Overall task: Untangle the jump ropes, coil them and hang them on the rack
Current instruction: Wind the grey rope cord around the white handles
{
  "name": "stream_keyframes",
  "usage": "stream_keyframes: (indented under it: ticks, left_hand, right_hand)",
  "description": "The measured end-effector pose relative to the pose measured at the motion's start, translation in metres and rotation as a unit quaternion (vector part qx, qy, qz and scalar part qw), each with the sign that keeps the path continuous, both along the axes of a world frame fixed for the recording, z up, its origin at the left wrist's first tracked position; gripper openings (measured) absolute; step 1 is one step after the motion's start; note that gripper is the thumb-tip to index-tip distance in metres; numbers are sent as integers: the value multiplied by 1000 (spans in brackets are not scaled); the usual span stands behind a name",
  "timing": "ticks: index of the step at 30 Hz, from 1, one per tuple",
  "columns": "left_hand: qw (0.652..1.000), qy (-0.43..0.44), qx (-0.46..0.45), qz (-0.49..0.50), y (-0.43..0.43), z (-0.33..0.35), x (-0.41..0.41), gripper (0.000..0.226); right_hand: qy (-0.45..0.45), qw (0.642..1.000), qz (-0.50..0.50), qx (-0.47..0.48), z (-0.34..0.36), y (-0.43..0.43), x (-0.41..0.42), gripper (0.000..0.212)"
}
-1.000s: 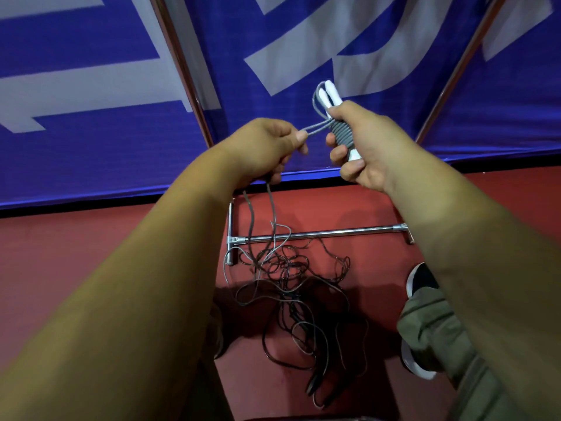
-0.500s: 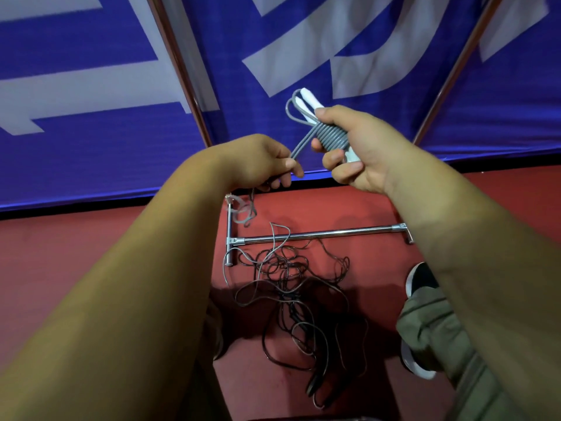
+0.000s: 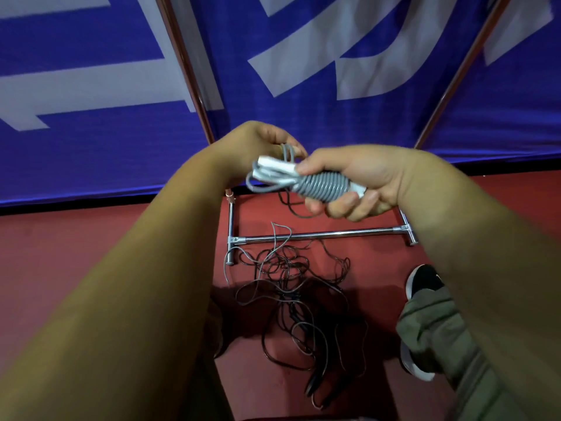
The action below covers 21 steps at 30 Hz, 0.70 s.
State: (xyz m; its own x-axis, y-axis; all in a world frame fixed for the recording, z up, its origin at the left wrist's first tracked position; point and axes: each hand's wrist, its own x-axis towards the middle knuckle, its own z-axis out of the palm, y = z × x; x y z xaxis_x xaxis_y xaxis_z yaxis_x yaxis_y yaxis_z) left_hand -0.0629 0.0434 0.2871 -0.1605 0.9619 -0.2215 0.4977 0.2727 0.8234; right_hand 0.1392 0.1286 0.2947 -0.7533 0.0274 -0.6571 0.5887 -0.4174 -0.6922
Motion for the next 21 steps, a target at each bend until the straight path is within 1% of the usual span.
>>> stream_keyframes:
  ticks: [2,3,5,6,8,10,12,14,16,18,21]
  left_hand:
    - [1000,-13,10,4,1,-1,2,12]
    - [1000,-15,12,4,1,-2,5,12]
    - [999,-9,29,14,2,-2,8,12]
    - [999,6,44,17,3,-1,7,12]
    - [996,64,66,14,6,1,3,14]
    - [989,131,65,1,8,2,2,15]
    - [984,168,51,-17,7,2,1,16]
    - [983,178,33,-36,6,2,2,19]
    - [984,171,21,-53,6,3,4,24]
    - [983,174,8,-54,8,5,6,25]
    - [981,190,-25,-34,9,3,7,16]
  right_hand:
    - [-42,997,57,22,-4,-3,0,37]
    - [-56,995,71,37,-6,-3,0,33]
    - [-75,993,60,64,-12,-1,-1,31]
    - [-83,993,42,74,-15,1,-1,30]
    - [-95,990,0,102,-21,5,-2,36]
    - [-94,986,-60,126,-26,9,-3,40]
    - [-83,976,-135,147,-32,10,-6,44]
    - [-70,963,-187,181,-36,12,-8,46]
    - [-64,953,-214,205,-38,13,-11,47]
    - [-56,951,-233,197,-38,14,-12,46]
    - [-52,952,-252,167,-37,14,-13,45]
